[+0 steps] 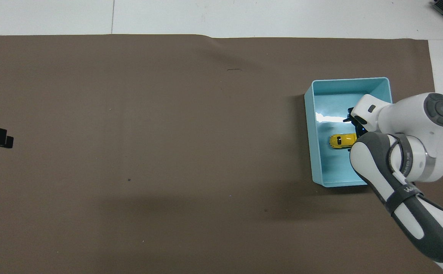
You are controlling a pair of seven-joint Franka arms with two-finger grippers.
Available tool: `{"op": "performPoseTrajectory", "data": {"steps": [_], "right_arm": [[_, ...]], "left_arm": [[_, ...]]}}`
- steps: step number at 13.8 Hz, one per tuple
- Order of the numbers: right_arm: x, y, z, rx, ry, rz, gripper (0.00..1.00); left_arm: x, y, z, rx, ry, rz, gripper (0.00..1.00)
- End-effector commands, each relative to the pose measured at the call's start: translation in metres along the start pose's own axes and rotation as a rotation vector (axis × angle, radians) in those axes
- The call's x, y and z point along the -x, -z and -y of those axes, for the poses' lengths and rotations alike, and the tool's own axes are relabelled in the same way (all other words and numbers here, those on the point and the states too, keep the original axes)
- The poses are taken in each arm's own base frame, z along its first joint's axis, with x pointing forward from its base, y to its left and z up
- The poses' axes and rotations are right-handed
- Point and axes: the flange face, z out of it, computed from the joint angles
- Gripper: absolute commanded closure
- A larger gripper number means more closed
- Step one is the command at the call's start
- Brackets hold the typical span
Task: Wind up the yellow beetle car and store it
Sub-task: 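Raise the open right gripper up out of the box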
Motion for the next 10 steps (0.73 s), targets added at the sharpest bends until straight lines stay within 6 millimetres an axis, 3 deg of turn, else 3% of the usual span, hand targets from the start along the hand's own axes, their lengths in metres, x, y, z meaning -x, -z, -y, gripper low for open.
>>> {"op": "performPoseTrajectory", "data": {"steps": [1, 10], "right_arm": [[-0.001, 0.031, -0.003, -0.007, -0.011, -0.006, 0.0], [-0.013, 0.095, -0.007, 0.015, -0.074, -0.016, 0.0]], "left_arm": [[0.004, 0.0, 0.004, -0.015, -0.004, 0.009, 0.0], [0.004, 0.0, 0.004, -0.015, -0.004, 0.009, 0.0]]}}
